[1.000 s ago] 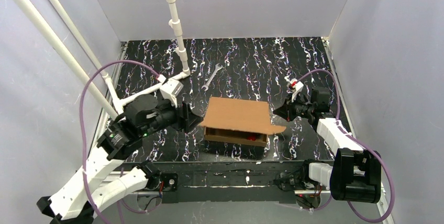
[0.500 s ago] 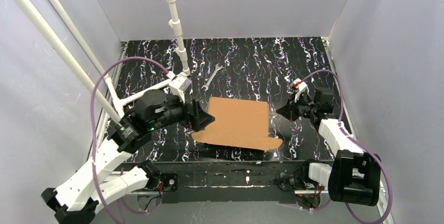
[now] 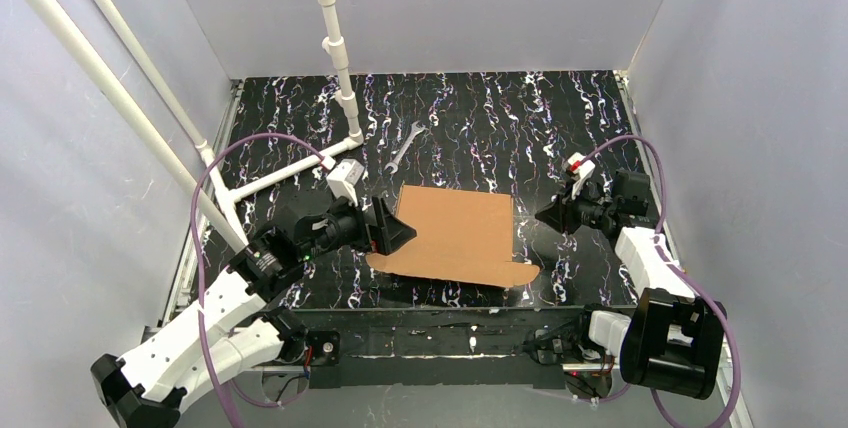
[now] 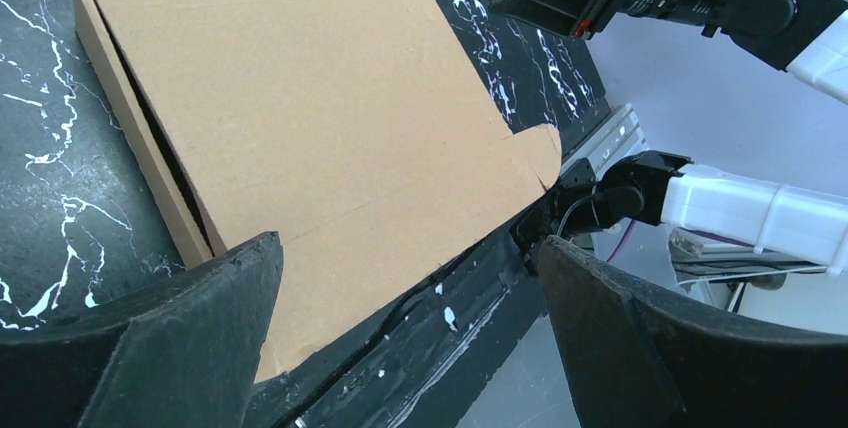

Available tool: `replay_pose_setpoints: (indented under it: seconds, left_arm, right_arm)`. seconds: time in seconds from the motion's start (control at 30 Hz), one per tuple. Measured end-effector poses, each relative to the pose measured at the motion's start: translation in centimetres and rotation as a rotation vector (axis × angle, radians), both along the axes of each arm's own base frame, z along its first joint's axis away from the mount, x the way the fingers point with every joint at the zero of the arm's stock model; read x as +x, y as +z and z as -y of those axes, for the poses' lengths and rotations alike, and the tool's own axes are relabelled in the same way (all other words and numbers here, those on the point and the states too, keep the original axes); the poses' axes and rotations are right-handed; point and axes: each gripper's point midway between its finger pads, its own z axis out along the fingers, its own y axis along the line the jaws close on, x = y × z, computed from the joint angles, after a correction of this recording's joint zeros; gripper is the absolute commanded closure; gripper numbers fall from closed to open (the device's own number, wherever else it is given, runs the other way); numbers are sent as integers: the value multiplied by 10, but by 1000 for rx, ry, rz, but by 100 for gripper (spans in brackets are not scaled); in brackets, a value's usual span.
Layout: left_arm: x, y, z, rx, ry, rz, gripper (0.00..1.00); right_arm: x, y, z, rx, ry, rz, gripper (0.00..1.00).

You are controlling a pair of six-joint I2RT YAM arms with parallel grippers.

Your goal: Fold the paper box

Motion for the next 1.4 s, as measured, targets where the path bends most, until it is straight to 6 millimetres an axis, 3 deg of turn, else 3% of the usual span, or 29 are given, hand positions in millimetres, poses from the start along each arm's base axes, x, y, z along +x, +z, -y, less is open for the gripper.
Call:
replay_pose_setpoints:
  seconds: [0.4,0.73,0.93,1.07,1.23,1.4]
  left_arm:
    - [2,-5,-5,4,33,8,2]
    - [3,-23,-12,92,31,-1,2]
    - [7,-21,-13,99,35,14,2]
    - [17,-11,-12,109,46,16,2]
    - [36,-5,-13,175,57,15,2]
    - [56,-27,-11,287,52,-23,7]
  right_arm:
    - [-3,1,5,2,19,18,66]
    - [-6,1,4,10,32,16,64]
    - [-6,3,5,3,35,21,62]
    - [-1,16,6,-7,42,37,60]
    - [10,46,10,-47,70,102,57]
    - [13,69,10,-71,132,120,56]
